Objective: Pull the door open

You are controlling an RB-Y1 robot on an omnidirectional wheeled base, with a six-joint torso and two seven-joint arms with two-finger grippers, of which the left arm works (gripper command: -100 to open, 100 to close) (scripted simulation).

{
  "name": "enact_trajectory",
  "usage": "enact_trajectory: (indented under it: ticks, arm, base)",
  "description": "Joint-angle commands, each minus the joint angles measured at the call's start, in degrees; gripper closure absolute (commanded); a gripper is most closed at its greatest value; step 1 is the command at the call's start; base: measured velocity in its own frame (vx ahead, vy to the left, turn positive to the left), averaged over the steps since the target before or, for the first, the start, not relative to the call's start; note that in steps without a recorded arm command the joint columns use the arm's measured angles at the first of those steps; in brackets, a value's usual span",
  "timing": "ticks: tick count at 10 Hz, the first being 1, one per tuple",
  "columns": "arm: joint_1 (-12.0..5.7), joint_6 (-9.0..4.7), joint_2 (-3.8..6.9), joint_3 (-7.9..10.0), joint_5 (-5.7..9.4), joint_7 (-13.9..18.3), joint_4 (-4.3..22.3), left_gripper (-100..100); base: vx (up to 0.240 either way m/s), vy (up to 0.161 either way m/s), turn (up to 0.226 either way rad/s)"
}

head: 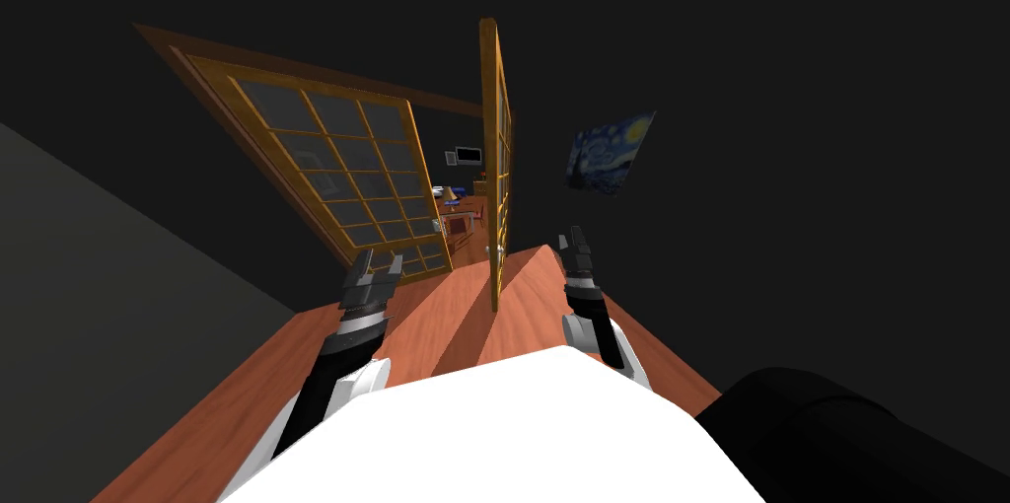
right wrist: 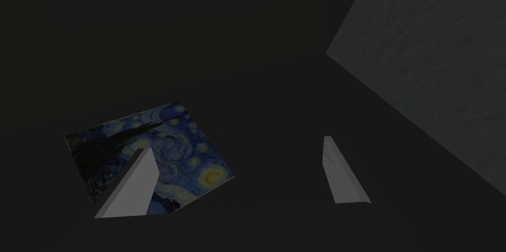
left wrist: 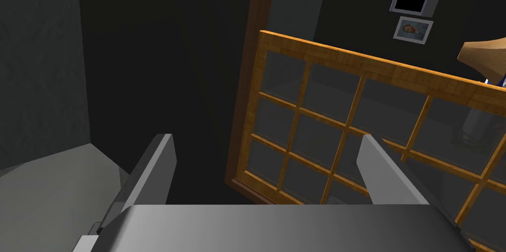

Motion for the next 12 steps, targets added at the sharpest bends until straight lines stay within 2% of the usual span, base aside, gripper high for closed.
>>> enact_trajectory:
  ticks: [1,5,12]
  arm:
    - [-0.64,-0.56,0.54,0.15,0.68,1.41,1.47,-100]
    - [-1.94,-2.45,1.86,0.16,2.61,5.08,5.56,-100]
    - [-4.16,-5.94,3.85,-0.39,6.41,11.47,12.99,-100]
  base:
    - [-0.216,0.081,-0.04]
    - [-0.188,0.088,-0.04]
    - [-0.062,0.115,-0.035]
